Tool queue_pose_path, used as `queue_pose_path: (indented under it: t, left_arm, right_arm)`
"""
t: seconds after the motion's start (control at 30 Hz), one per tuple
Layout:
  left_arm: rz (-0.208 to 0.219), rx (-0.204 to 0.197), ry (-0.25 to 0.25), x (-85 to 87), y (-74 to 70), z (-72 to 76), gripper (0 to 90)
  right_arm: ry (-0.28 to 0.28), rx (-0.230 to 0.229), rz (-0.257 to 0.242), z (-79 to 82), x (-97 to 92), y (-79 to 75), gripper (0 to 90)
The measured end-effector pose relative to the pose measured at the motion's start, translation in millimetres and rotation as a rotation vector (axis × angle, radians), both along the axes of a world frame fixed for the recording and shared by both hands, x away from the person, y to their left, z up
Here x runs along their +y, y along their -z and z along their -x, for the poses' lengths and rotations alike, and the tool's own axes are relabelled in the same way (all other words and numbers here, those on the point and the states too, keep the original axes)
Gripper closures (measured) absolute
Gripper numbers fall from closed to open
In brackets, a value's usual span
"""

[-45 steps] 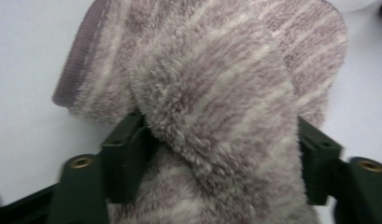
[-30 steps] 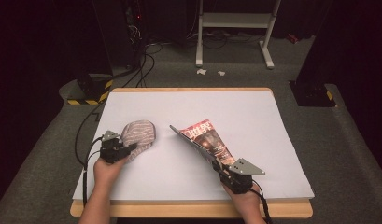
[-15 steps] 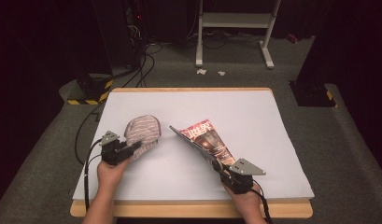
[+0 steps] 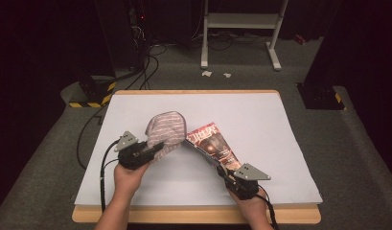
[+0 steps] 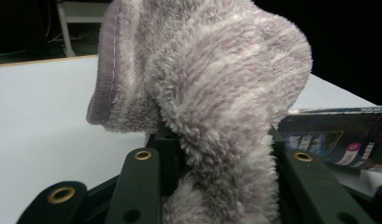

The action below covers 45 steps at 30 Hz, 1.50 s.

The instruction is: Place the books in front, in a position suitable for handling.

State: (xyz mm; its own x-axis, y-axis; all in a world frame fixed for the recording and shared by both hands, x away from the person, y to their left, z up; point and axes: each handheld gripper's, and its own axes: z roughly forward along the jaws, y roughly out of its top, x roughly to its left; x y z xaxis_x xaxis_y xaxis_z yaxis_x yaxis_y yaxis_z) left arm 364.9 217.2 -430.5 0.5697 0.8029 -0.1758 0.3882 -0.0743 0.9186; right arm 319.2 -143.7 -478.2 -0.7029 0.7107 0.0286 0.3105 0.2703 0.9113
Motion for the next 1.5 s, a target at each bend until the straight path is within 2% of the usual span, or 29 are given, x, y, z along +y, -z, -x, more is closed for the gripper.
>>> queue_pose_path:
  t: [0.03, 0.13, 0.17, 0.2, 0.23, 0.3, 0.33, 0.43, 0.53, 0.57, 0.63, 0.73, 0.8, 0.83, 0.87, 0.9, 0.93, 1.07, 1.17, 1.3, 1.5]
  left_arm:
    - [0.0, 0.0, 0.0, 0.0, 0.0, 0.0, 62.7]
    - [0.003, -0.007, 0.046, -21.8, -8.7, -4.0, 62.7]
    - [0.003, -0.007, 0.046, -21.8, -8.7, -4.0, 62.7]
    - [0.004, -0.023, 0.084, -36.2, -14.9, -2.9, 62.6]
    - [0.004, -0.023, 0.084, -36.2, -14.9, -2.9, 62.6]
    - [0.002, -0.036, 0.116, -52.4, -19.6, -1.5, 62.5]
    - [-0.003, -0.042, 0.136, -67.7, -21.7, -1.5, 62.3]
    - [-0.034, -0.041, 0.153, -86.8, -19.7, -5.4, 62.1]
    - [-0.062, -0.027, 0.148, -94.9, -14.1, -12.7, 62.1]
    - [-0.068, -0.023, 0.144, -95.4, -12.9, -14.0, 62.1]
    - [-0.111, -0.01, 0.119, -95.6, -3.5, -22.5, 62.1]
    - [-0.126, 0.006, 0.102, -89.5, 6.4, -33.0, 62.1]
    - [-0.145, 0.032, 0.074, -81.2, 13.0, -45.0, 62.1]
    - [-0.145, 0.032, 0.074, -81.2, 13.0, -45.0, 62.1]
    - [-0.162, 0.048, 0.035, -70.8, 18.9, -56.5, 62.1]
    - [-0.162, 0.048, 0.035, -70.8, 18.9, -56.5, 62.1]
    - [-0.177, 0.06, 0.001, -59.9, 24.6, -68.0, 62.1]
    - [-0.181, 0.092, -0.061, -42.4, 36.0, -88.2, 62.1]
    - [-0.172, 0.116, -0.081, -36.1, 40.8, -96.1, 62.1]
    - [-0.17, 0.109, -0.068, -40.9, 37.9, -91.4, 62.4]
    - [-0.129, 0.058, 0.08, -78.0, 15.7, -52.0, 62.2]
  right_arm:
    - [0.0, 0.0, 0.0, 0.0, 0.0, 0.0, 83.6]
    - [-0.003, 0.003, -0.001, 0.1, 0.2, 1.0, 83.6]
    - [-0.003, 0.003, -0.001, 0.1, 0.2, 1.0, 83.6]
    - [-0.003, 0.001, -0.002, 0.1, 0.1, 0.9, 83.6]
    - [-0.003, 0.002, -0.002, 0.1, 0.1, 0.9, 83.6]
    - [-0.003, 0.002, -0.003, 0.0, 0.0, 0.9, 83.6]
    - [-0.003, 0.005, -0.008, -0.1, -0.2, 1.0, 83.6]
    - [-0.003, 0.002, -0.008, -0.1, -0.3, 1.2, 83.6]
    - [-0.001, 0.008, -0.018, -0.6, -1.0, 1.3, 83.6]
    - [-0.001, 0.007, -0.02, -0.7, -1.2, 1.3, 83.6]
    - [0.003, 0.013, -0.031, -0.7, -2.0, 0.7, 83.6]
    - [-0.003, 0.026, -0.036, -2.2, -2.7, 1.6, 83.7]
    - [-0.009, 0.035, -0.04, -3.2, -2.3, 3.5, 83.6]
    - [-0.009, 0.035, -0.04, -3.2, -2.3, 3.5, 83.6]
    - [-0.011, 0.039, -0.039, -2.8, -1.4, 3.9, 83.6]
    - [-0.011, 0.039, -0.039, -2.8, -1.4, 3.9, 83.6]
    - [-0.009, 0.034, -0.039, -2.6, -1.2, 3.2, 83.6]
    - [-0.01, 0.034, -0.041, -2.8, -1.4, 3.1, 83.6]
    - [-0.011, 0.031, -0.037, -2.6, -1.0, 3.3, 83.6]
    - [-0.012, 0.03, -0.036, -2.3, -0.6, 3.6, 83.6]
    - [-0.01, 0.024, -0.035, -1.6, 0.2, 4.1, 83.5]
